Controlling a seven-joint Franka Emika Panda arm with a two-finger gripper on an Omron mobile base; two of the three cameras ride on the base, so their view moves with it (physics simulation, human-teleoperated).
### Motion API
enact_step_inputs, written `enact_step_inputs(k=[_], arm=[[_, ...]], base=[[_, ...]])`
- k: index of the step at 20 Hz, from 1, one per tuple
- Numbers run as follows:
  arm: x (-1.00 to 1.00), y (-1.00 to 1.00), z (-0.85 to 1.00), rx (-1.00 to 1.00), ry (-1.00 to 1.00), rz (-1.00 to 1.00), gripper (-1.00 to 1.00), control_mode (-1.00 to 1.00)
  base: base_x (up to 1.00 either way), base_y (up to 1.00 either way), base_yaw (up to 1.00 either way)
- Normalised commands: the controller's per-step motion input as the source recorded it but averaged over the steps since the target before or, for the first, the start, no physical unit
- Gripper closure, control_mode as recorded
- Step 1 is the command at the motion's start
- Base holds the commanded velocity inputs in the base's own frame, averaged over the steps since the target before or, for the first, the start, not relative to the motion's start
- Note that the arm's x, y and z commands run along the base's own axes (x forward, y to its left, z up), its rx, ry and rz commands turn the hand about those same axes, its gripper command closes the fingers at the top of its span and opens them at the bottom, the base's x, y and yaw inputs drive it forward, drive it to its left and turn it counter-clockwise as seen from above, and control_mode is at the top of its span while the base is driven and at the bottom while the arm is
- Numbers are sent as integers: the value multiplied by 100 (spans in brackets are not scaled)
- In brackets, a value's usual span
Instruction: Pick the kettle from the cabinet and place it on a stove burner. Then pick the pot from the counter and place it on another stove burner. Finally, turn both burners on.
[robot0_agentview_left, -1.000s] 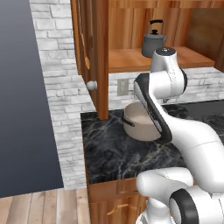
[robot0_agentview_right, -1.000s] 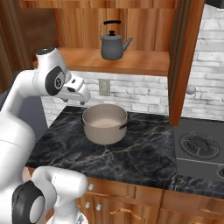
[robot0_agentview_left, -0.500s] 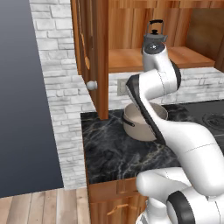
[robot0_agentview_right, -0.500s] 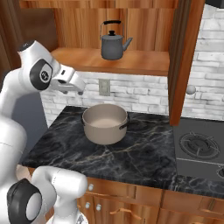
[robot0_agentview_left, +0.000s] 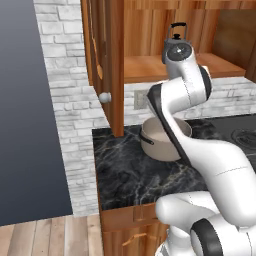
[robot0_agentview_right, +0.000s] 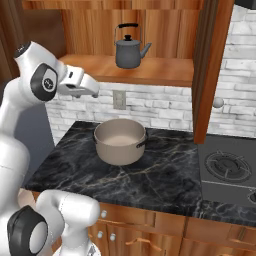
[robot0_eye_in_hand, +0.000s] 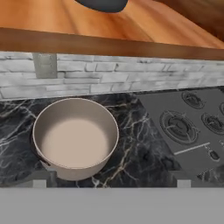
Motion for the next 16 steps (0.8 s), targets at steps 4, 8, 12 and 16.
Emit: enact_step_inputs(k=[4,8,12,16], arm=[[13,-10,32,-5,-11,4,-100,-100],[17,-9,30,-4,-11,3,-100,-100],[24,-7,30,-4,-11,1,-100,-100],[28,-1,28,-4,-12,0,-100,-100]], base=[[0,0,0],[0,0,0],[0,0,0],[0,0,0]])
